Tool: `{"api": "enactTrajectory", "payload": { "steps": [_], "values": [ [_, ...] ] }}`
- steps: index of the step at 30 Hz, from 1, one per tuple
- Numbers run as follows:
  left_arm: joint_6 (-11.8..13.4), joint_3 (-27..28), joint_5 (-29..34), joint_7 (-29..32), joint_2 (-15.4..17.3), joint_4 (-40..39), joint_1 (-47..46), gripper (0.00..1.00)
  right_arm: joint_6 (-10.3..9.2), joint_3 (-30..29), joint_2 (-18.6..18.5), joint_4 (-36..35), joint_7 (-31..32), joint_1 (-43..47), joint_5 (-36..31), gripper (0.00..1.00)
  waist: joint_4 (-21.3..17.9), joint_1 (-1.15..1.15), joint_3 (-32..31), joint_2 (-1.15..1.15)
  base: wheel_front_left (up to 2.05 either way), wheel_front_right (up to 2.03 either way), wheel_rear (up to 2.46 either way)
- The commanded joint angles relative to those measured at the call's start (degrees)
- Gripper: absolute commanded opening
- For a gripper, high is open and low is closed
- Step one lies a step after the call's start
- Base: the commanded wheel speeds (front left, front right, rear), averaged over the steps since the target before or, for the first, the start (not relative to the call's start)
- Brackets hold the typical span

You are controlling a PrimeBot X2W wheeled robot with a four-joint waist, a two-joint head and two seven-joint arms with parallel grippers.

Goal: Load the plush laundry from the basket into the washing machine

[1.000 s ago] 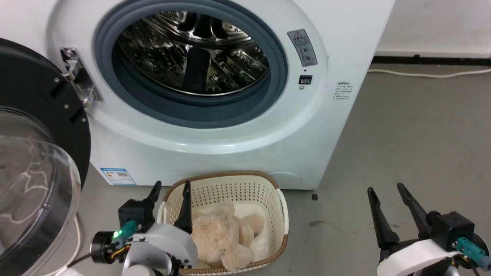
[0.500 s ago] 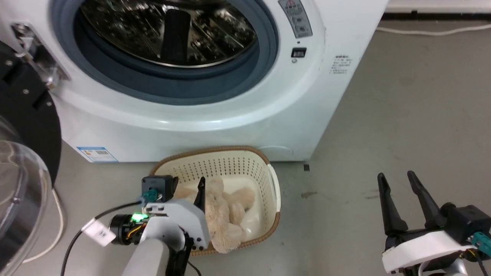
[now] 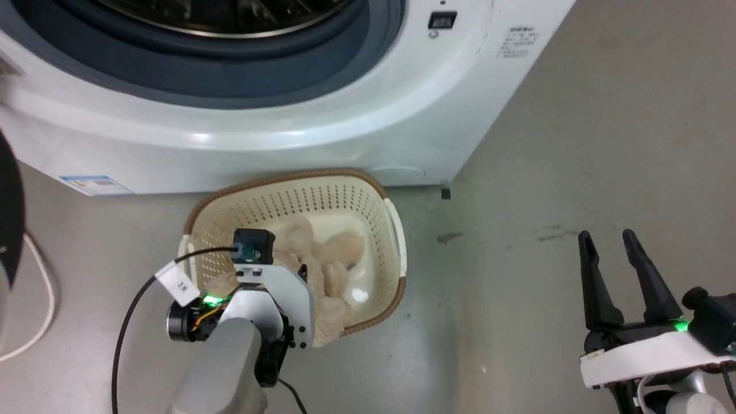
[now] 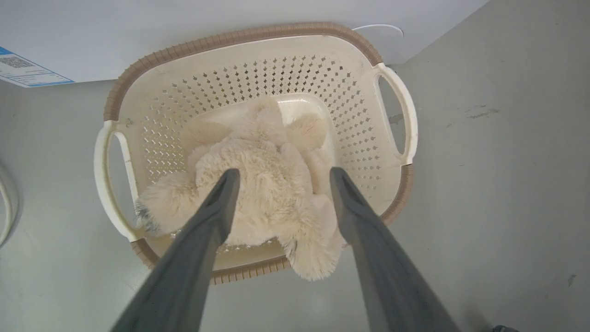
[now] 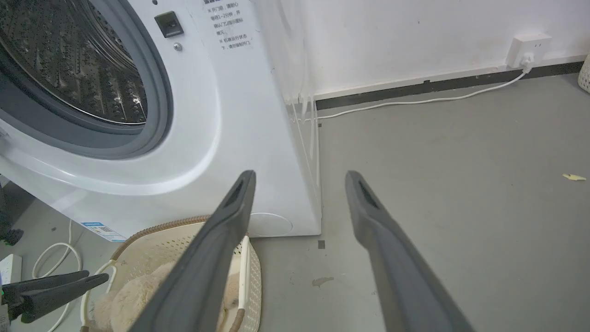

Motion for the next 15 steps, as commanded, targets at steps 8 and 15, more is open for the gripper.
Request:
{"api": "enactTrajectory", "payload": {
  "steps": [8,15],
  "values": [
    [3.8,-3.7,-1.0,5.8,2.6,6.5,-6.7,1.00,0.03,0.1,0.0,-1.9,-1.5,-2.0,3.3,1.00,-1.7,-0.01,7.0,0.00,0.00,0.00,0.00],
    [6.3,-5.8,-2.1,9.0,3.8,9.6,-11.0,1.00,0.03,0.7,0.0,-2.9,-2.3,-2.6,5.6,1.00,-2.1,-0.01,11.7,0.00,0.00,0.00,0.00]
  ]
}}
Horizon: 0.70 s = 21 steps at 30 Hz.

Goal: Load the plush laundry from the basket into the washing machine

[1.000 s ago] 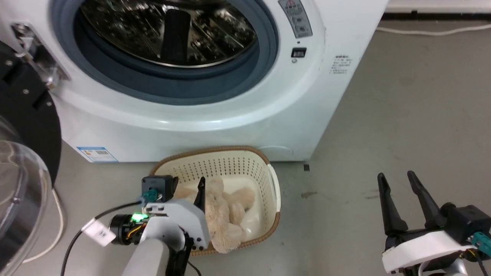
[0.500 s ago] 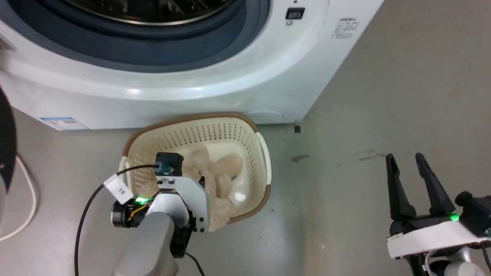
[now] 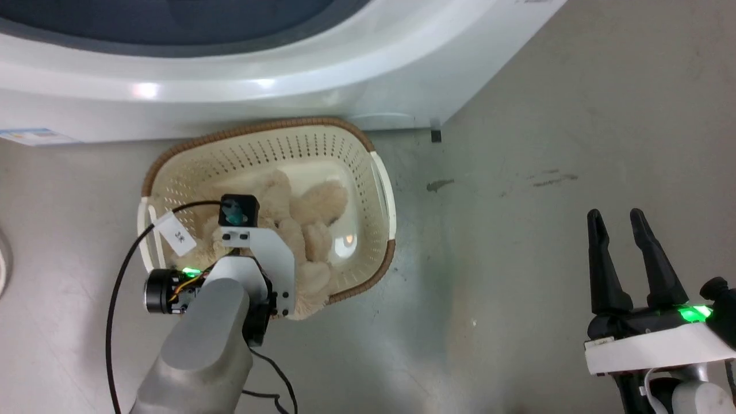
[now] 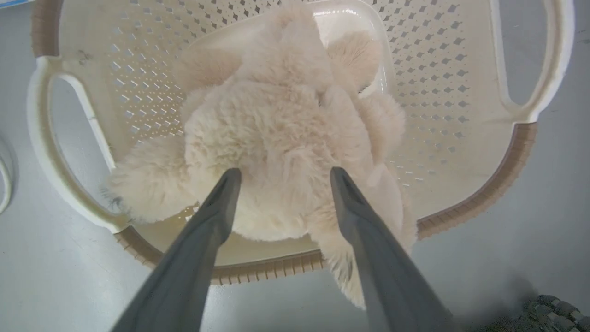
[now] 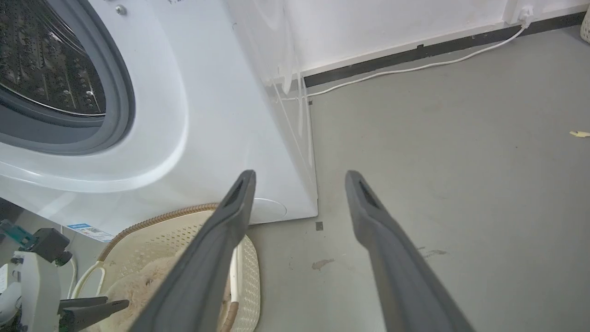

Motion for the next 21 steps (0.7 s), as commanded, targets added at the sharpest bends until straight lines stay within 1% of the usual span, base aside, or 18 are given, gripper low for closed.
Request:
{"api": "enactTrajectory", "payload": {
  "steps": [1,8,14,21],
  "values": [
    [0.8,-0.7,-0.9,0.9,0.5,1.5,-2.0,1.00,0.03,0.2,0.0,-0.5,-0.6,-1.2,1.1,1.00,-0.3,-0.01,1.9,0.00,0.00,0.00,0.00],
    [2.7,-2.3,-2.8,4.0,1.6,3.7,-5.5,1.00,0.04,1.0,0.0,-1.3,-1.5,-2.1,3.2,1.00,-1.2,-0.01,5.9,0.00,0.00,0.00,0.00],
    [4.6,-2.0,-6.0,5.6,1.9,4.3,-7.7,1.00,0.04,1.4,0.0,-1.9,-2.2,-2.9,5.1,1.00,-2.2,-0.01,9.4,0.00,0.00,0.00,0.00],
    [5.3,-3.2,-9.3,10.0,1.6,6.0,-9.5,1.00,0.04,2.3,0.0,-2.3,-3.0,-4.1,7.6,1.00,-3.6,-0.01,13.0,0.00,0.00,0.00,0.00]
  ]
}}
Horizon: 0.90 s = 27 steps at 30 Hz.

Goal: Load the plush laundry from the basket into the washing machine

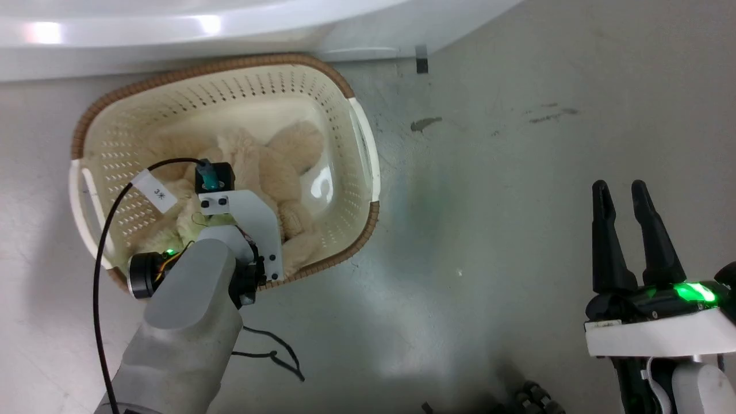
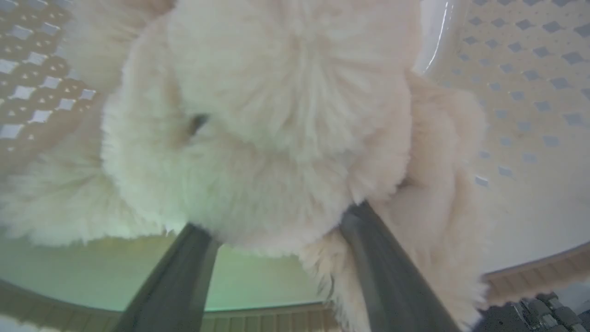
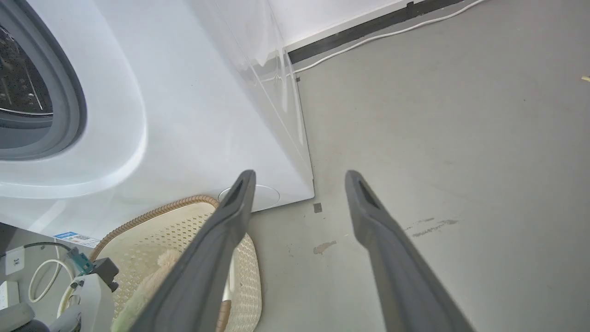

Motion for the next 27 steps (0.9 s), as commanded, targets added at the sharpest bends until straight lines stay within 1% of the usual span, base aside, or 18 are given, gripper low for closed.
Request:
{"api": "enactTrajectory", "payload": {
  "steps": [1,5,10,15,19,23,26,27],
  "values": [
    [0.2,-1.1,-0.9,0.7,0.2,1.4,-1.9,1.00,0.04,0.3,0.0,-0.6,-0.7,-1.5,1.3,1.00,-0.9,0.00,1.8,0.00,0.00,0.00,0.00],
    [0.6,-3.1,-1.0,1.2,0.8,1.9,-3.5,1.00,0.04,0.9,0.0,-0.7,-1.1,-2.2,2.7,1.00,-1.7,0.00,3.8,0.00,0.00,0.00,0.00],
    [1.6,-5.7,-0.3,-0.2,2.5,2.3,-5.8,1.00,0.04,1.5,0.0,-0.9,-1.7,-2.9,4.5,1.00,-2.7,0.00,6.4,0.00,0.00,0.00,0.00],
    [3.3,-7.2,0.1,-5.2,4.2,1.9,-8.1,1.00,0.04,2.0,0.0,-1.0,-2.3,-3.8,6.1,1.00,-3.3,0.00,8.9,0.00,0.00,0.00,0.00],
    [4.9,-7.6,-0.4,-9.6,4.9,1.7,-10.5,1.00,0.04,2.4,0.0,-0.9,-2.8,-4.5,7.2,1.00,-3.4,0.00,10.6,0.00,0.00,0.00,0.00],
    [5.0,-8.2,-0.7,-13.6,5.9,2.2,-12.6,1.00,0.05,3.3,0.0,-0.9,-3.2,-5.4,8.2,1.00,-3.9,0.00,12.1,0.00,0.00,0.00,0.00],
    [4.9,-8.2,-0.6,-16.1,5.8,2.2,-12.7,1.00,0.05,3.5,0.0,-1.1,-3.2,-5.6,8.4,1.00,-4.2,0.00,12.4,0.00,0.00,0.00,0.00],
    [4.7,-8.2,-0.7,-16.6,5.8,2.3,-12.8,0.76,0.05,3.6,0.0,-1.2,-3.2,-5.6,8.4,1.00,-4.2,0.00,12.5,0.00,0.00,0.00,0.00]
  ]
}}
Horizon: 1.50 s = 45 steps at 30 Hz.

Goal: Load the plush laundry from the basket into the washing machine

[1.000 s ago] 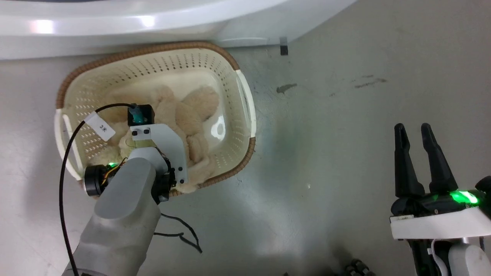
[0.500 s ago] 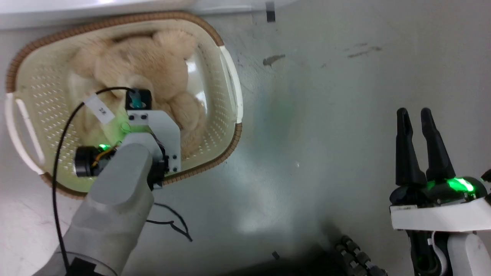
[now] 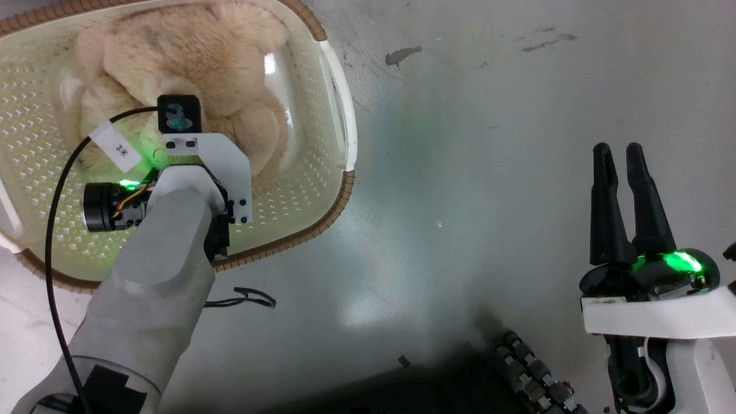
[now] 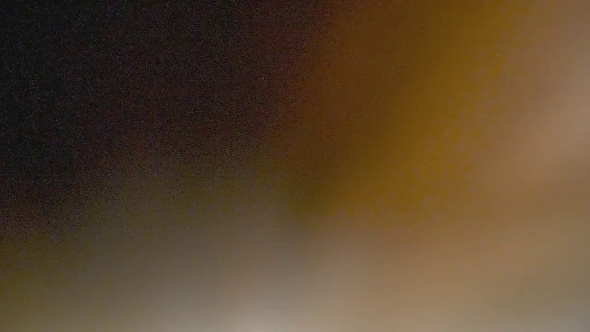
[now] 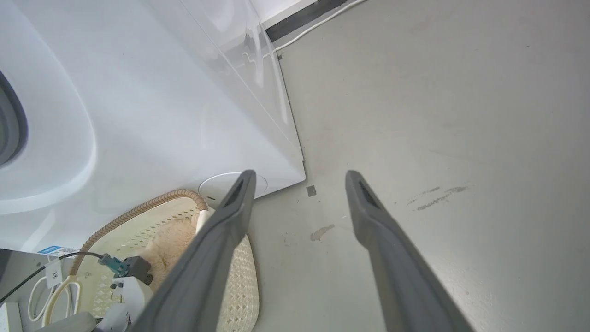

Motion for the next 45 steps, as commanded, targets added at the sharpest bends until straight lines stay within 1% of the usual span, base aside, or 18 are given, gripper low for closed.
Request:
{"api": "enactTrajectory", "payload": {
  "steps": [1,6,12,18,25,27,28,29,34,41,45],
  "values": [
    [-0.3,0.2,0.2,-1.9,0.4,-0.7,-3.4,0.00,0.05,0.1,0.0,-0.3,-0.5,-0.9,0.3,1.00,-0.1,0.00,0.2,0.00,0.00,0.00,0.00],
    [-2.4,-0.1,-0.7,-3.5,0.0,0.0,-3.0,0.00,0.05,0.1,0.0,0.2,-0.5,-0.8,0.2,1.00,0.1,0.00,0.0,0.00,0.00,0.00,0.00],
    [-5.3,0.3,-2.7,-7.2,-2.1,-0.4,-1.3,0.00,0.05,0.6,0.0,1.6,-0.5,-1.2,0.0,1.00,1.8,0.00,-2.3,0.00,0.00,0.00,0.00],
    [-8.9,-0.1,-4.3,-11.5,-3.6,-1.5,1.9,0.00,0.05,0.4,0.0,3.2,-0.5,-1.3,-0.8,1.00,4.1,0.00,-6.9,0.00,0.00,0.00,0.00],
    [-12.0,0.1,-6.6,-15.9,-5.4,-4.3,6.2,0.00,0.05,-1.1,0.0,5.3,-0.5,0.1,-3.2,1.00,7.9,0.00,-13.5,0.00,0.00,0.00,0.00],
    [-12.6,0.3,-7.3,-17.0,-5.8,-5.2,7.6,0.00,0.05,-1.4,0.0,5.8,-0.5,0.6,-3.9,1.00,9.0,0.00,-15.6,0.00,0.00,0.00,0.00],
    [-12.6,0.3,-7.3,-17.0,-5.8,-5.2,7.6,0.00,0.05,-1.4,0.0,5.8,-0.5,0.6,-3.9,1.00,9.0,0.00,-15.6,0.00,0.00,0.00,0.00],
    [-13.1,0.3,-7.9,-17.8,-6.2,-6.2,9.0,0.00,0.05,-1.6,0.0,6.3,-0.5,1.3,-4.3,1.00,10.0,0.00,-17.6,0.00,0.00,0.00,0.00],
    [-13.8,0.0,-8.8,-18.5,-6.7,-8.5,11.4,0.00,0.05,-1.9,0.0,6.9,-0.5,2.8,-5.2,1.00,11.9,0.00,-21.3,0.00,0.00,0.00,0.00],
    [-13.6,0.9,-10.3,-20.6,-6.8,-12.6,14.3,0.00,0.05,-2.2,0.0,7.8,-0.5,4.3,-5.9,1.00,13.0,0.00,-24.9,0.00,0.00,0.00,0.00],
    [-13.4,1.3,-11.0,-22.4,-6.7,-17.0,17.4,0.00,0.05,-2.9,0.0,8.6,-0.5,5.9,-6.9,1.00,14.3,0.00,-28.1,0.00,0.00,0.00,0.00]
  ]
}}
